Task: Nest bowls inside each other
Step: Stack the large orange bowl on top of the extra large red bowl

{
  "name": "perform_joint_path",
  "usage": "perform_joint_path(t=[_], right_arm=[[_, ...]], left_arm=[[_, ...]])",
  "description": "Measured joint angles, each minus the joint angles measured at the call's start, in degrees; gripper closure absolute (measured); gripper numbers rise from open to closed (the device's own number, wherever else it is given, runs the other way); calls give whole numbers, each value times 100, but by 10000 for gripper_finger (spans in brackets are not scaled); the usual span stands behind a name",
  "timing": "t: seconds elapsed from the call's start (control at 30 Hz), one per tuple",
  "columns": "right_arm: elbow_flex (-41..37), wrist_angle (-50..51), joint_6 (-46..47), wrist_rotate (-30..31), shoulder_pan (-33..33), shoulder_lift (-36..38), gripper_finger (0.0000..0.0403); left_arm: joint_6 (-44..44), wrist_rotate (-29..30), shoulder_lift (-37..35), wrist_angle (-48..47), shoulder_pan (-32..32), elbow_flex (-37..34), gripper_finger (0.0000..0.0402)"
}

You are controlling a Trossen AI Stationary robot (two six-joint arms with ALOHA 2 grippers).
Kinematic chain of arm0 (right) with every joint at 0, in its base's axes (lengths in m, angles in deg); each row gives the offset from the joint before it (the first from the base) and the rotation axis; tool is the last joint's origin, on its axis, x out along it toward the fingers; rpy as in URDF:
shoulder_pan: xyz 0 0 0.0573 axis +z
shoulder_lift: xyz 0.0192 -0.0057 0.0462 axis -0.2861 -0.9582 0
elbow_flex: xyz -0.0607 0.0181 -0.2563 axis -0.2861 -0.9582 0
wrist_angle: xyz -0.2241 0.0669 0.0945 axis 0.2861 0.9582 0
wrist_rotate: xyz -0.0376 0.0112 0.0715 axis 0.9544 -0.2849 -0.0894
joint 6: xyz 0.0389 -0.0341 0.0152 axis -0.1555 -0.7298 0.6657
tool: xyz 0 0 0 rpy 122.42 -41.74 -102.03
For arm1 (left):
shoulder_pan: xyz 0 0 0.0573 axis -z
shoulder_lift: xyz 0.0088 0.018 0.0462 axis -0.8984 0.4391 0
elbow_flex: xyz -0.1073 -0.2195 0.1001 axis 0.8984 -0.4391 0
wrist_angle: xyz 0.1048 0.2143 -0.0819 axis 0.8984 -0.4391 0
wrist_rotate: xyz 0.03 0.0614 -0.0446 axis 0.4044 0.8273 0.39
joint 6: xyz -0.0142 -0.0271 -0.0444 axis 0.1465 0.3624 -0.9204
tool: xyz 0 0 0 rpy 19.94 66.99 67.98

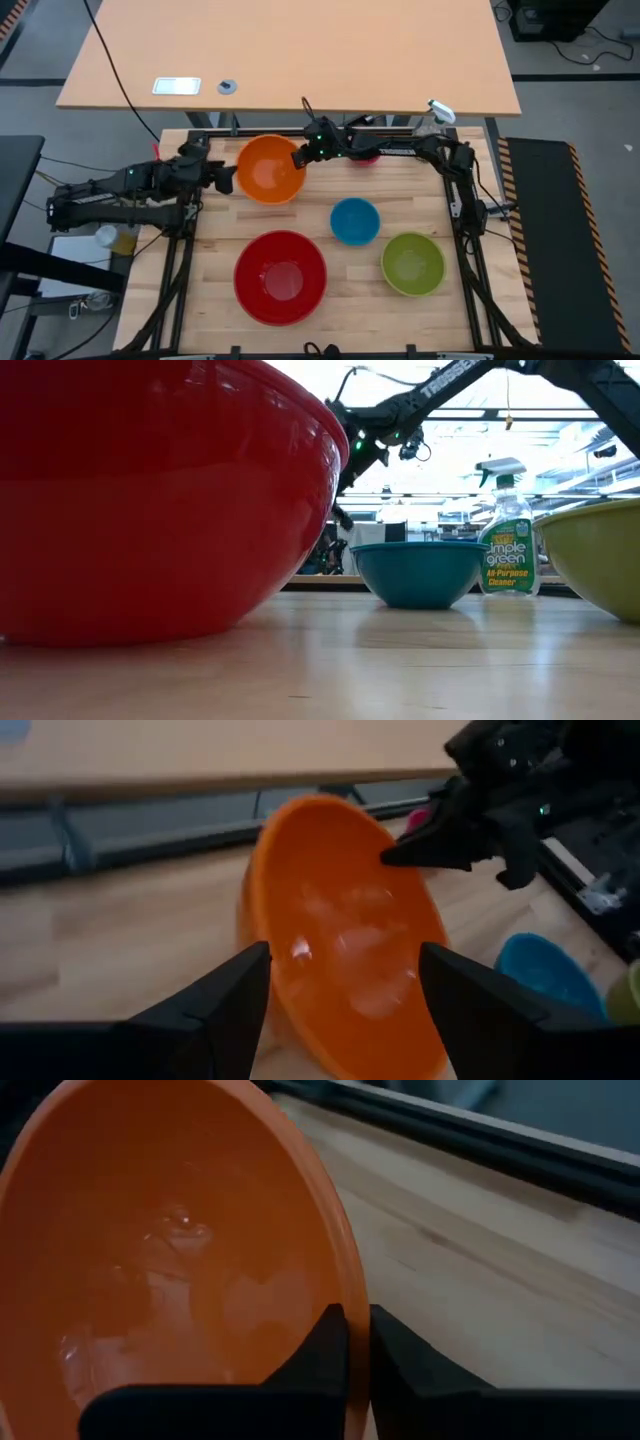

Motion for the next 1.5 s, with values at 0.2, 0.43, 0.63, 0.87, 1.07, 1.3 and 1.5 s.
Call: perform_joint_path(t=[0.2,0.43,0.63,0.87,1.07,1.3,1.5], right_arm=[[0,7,-383,-643,149,435,377],[7,362,-713,-1365,707,863,377],[4,931,-757,-1372,1418,972,367],[4,1007,-1062,-966,2292,974,367],[4,1255,-1370,315,2740,910,367],[-4,1320,-1248,385,2924,451,367],[7,1252,-1200,586,2937,316,366]], left_arm=[[1204,96,2,432,0,455,143],[2072,89,-3,1176,2,683,143],[2384,-502,13,1525,5,683,143],[2395,-541,19,1498,4,683,143],[2254,-548,24,1501,4,683,143],[2162,-558,11,1472,6,683,143],[1923,-705,-16,1472,6,683,143]])
